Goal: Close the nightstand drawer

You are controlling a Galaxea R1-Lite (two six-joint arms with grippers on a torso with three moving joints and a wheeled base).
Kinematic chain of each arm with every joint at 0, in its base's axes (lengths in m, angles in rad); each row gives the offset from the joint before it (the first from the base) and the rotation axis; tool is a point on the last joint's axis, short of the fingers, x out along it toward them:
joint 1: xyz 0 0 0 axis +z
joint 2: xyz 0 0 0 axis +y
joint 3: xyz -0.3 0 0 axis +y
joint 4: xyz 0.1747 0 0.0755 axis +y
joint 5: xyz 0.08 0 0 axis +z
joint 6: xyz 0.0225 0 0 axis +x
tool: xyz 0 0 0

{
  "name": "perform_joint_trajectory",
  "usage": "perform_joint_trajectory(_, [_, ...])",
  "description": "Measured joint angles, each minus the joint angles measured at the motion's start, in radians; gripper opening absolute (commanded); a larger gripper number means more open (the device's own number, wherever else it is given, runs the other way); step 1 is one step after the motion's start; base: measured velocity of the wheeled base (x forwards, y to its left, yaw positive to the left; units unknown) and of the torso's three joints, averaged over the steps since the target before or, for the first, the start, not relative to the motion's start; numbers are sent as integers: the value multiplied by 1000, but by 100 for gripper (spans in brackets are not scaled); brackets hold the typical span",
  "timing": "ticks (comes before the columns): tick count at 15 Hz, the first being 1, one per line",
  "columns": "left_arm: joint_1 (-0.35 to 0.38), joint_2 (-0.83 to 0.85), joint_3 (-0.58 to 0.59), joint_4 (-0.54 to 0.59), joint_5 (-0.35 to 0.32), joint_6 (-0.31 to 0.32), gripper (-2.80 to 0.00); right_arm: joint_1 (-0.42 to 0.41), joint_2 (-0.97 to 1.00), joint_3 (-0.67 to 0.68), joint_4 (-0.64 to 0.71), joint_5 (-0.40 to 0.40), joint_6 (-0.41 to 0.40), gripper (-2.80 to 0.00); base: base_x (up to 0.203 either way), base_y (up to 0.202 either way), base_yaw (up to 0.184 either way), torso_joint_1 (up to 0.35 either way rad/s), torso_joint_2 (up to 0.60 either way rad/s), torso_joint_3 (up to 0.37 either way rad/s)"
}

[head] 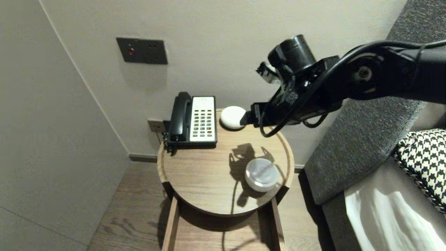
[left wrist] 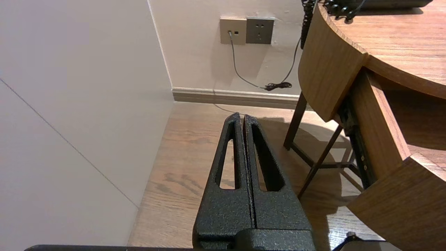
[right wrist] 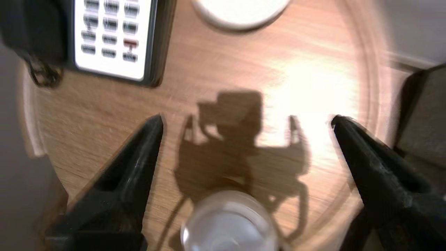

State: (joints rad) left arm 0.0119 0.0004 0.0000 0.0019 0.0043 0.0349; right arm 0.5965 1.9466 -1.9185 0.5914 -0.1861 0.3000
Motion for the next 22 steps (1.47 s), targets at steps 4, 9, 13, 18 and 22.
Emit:
perform_joint_trajectory(4, [0,0,0,0,0,0,-280,-70,-157,29,77,-6,30,-280,0,0,0,0,0,0])
perform_joint_trajectory(9, [0,0,0,0,0,0,-280,-95,-397,323,99,1,111,-280,0,0,0,0,0,0])
perform_joint_trajectory(13, [0,0,0,0,0,0,-280,-94,-580,682,85,43,170,-280,0,0,0,0,0,0])
perform_joint_trajectory(18, [0,0,0,0,0,0,-280,-66,-729,1140,-84,97,225,-280,0,0,0,0,0,0])
perform_joint_trajectory(22, [0,0,0,0,0,0,-280,20,-746,1415,-338,136,249,-280,0,0,0,0,0,0])
